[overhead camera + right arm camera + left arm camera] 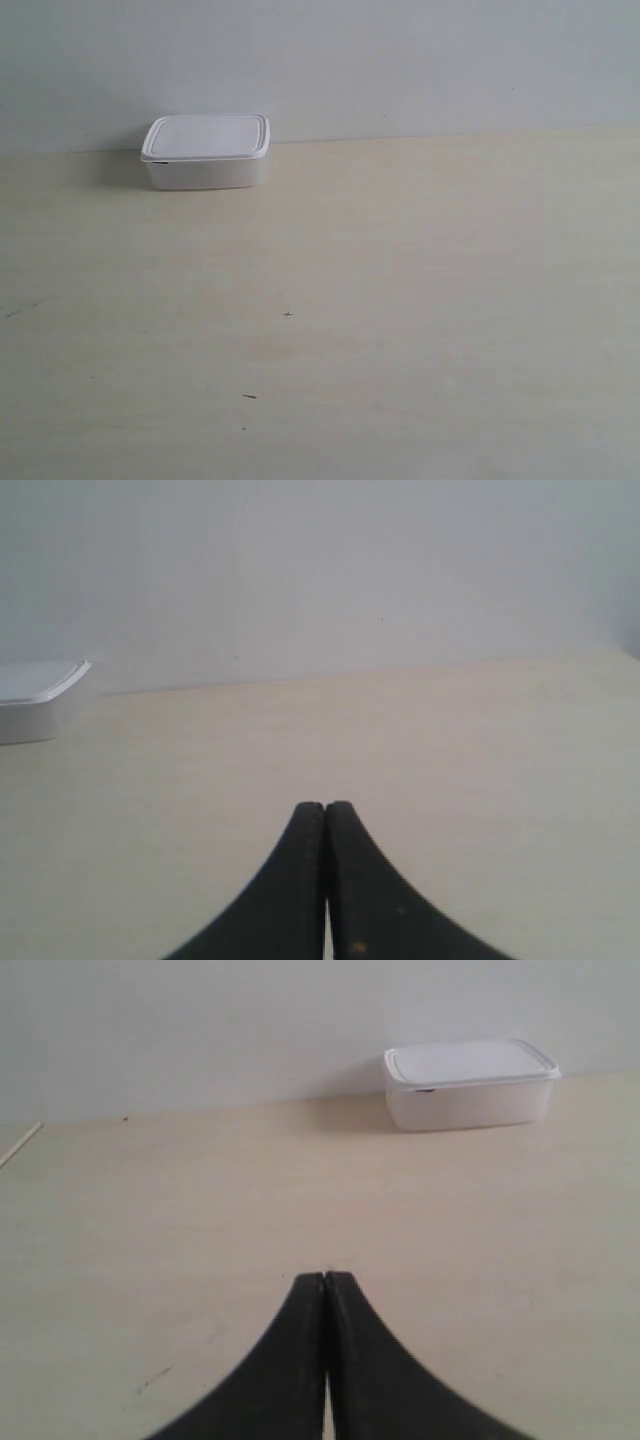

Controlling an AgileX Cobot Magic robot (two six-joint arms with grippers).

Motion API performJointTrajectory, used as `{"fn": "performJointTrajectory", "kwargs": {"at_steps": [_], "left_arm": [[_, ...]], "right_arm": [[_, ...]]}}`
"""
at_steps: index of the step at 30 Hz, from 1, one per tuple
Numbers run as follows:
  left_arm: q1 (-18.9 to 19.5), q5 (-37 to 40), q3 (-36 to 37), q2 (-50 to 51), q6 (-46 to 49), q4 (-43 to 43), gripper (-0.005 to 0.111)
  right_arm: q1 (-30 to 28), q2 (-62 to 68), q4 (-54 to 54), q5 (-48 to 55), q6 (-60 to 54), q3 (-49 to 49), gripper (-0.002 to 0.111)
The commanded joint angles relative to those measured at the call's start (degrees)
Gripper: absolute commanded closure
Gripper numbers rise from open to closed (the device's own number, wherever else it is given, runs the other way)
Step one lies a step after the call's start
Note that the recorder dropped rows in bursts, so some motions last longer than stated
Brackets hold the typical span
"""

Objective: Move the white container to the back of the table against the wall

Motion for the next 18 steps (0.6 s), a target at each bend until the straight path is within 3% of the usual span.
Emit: {"fn": "performJointTrajectory", "kwargs": {"at_steps": [1, 18], "left_arm": [[0.1, 2.3, 0.0, -0.3, -0.6, -0.7, 0.107], [0.1, 3.1, 0.0, -0.3, -0.6, -1.0, 0.107]], "right_arm": [[-0.4, -0.3, -0.5, 3.6, 0.1, 0.2, 0.108], [-0.4, -0.3, 0.4, 7.0, 0.1, 0.2, 0.108]]}}
